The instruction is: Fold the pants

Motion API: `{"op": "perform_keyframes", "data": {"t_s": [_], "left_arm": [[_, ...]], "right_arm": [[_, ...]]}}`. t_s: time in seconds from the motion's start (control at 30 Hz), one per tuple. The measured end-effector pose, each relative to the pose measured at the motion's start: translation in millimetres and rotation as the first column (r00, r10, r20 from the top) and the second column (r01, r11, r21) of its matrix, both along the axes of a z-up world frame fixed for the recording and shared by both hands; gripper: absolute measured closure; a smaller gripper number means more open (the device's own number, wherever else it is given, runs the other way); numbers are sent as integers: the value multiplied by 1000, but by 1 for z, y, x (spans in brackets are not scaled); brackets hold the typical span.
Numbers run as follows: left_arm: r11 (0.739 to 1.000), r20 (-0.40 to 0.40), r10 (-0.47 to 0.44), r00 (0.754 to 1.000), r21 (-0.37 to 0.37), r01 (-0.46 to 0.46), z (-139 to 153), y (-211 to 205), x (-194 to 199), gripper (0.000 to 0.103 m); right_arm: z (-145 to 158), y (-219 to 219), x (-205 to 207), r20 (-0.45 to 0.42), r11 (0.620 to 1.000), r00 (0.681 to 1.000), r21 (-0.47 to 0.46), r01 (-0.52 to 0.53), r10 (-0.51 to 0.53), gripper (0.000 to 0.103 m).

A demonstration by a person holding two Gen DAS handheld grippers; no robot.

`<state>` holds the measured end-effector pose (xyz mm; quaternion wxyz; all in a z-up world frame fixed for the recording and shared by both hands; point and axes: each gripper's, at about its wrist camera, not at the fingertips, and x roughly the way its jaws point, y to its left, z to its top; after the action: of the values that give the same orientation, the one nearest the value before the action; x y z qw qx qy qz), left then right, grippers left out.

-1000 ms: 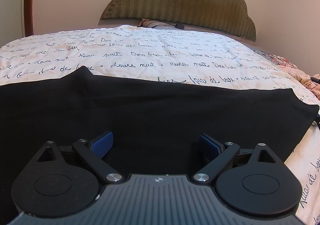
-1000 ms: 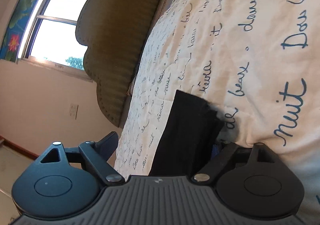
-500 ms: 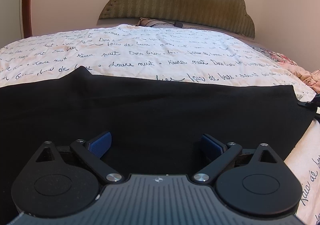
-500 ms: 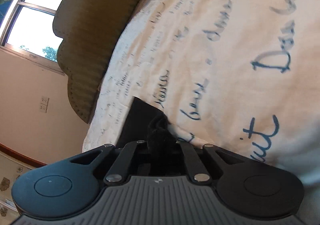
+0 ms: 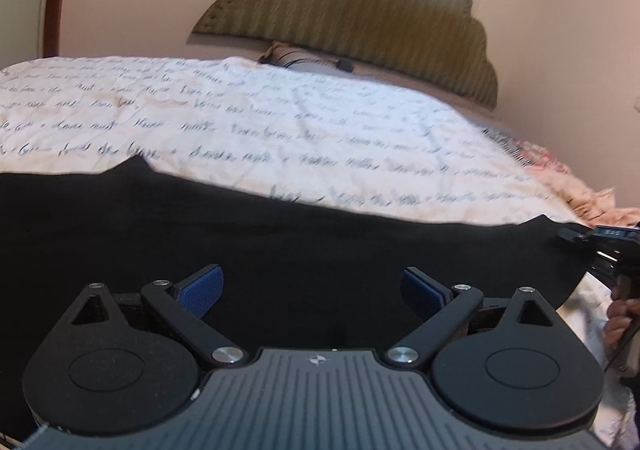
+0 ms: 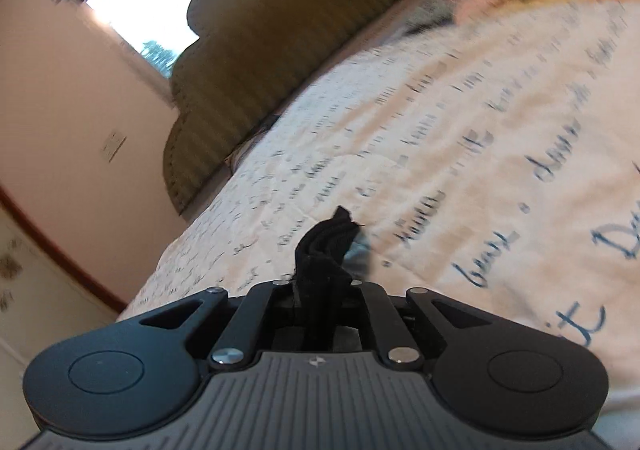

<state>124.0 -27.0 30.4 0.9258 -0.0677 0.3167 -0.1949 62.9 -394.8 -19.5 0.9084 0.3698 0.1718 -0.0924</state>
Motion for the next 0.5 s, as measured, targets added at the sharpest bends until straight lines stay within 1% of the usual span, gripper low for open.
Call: {"op": "perform_keyframes", "data": {"t_s": [0.03, 0.07, 0.1, 0.13, 0.17, 0.2, 0.27, 0.3, 0.33, 0.37, 0.4, 0.43, 0.5], "left_arm": [[1000, -5, -8, 1000, -20, 8, 4, -2, 1, 6], [998, -22, -15, 1000, -54, 14, 7, -3, 3, 6], [995, -48, -25, 999, -101, 20, 9, -2, 6, 6], [988, -79, -37, 996, -149, 25, 9, -3, 10, 6], [980, -117, -50, 992, -198, 26, 8, -4, 15, 6], [972, -149, -64, 987, -235, 28, 6, -5, 19, 6], [960, -196, -80, 977, -279, 22, 0, -12, 26, 7], [958, -205, -79, 976, -286, 18, -1, -15, 28, 7], [957, -212, -85, 973, -290, 20, -2, -19, 30, 7], [955, -221, -98, 970, -297, 28, -2, -24, 32, 7], [950, -227, -117, 967, -308, 42, -2, -29, 33, 7], [945, -233, -140, 962, -323, 59, -1, -35, 35, 7], [930, -250, -191, 949, -355, 94, -1, -50, 42, 6]], "right_arm": [[14, 17, 6, -6, 994, 998, -97, -55, 55, 99], [26, 37, 12, -26, 974, 993, -196, -117, 114, 99], [34, 58, 18, -55, 939, 984, -292, -180, 172, 99], [39, 82, 24, -99, 889, 969, -384, -249, 228, 99], [40, 105, 28, -146, 831, 949, -459, -315, 280, 99], [35, 125, 32, -194, 776, 927, -508, -375, 321, 99], [16, 157, 38, -292, 685, 885, -562, -465, 361, 99], [4, 167, 39, -327, 656, 869, -570, -494, 370, 99], [-6, 175, 38, -344, 634, 865, -588, -502, 366, 99], [-12, 182, 34, -338, 605, 874, -630, -486, 350, 99], [-12, 186, 29, -335, 588, 879, -654, -477, 339, 99], [-10, 188, 27, -333, 587, 882, -659, -470, 334, 99], [-11, 186, 26, -326, 601, 886, -651, -464, 330, 99]]}}
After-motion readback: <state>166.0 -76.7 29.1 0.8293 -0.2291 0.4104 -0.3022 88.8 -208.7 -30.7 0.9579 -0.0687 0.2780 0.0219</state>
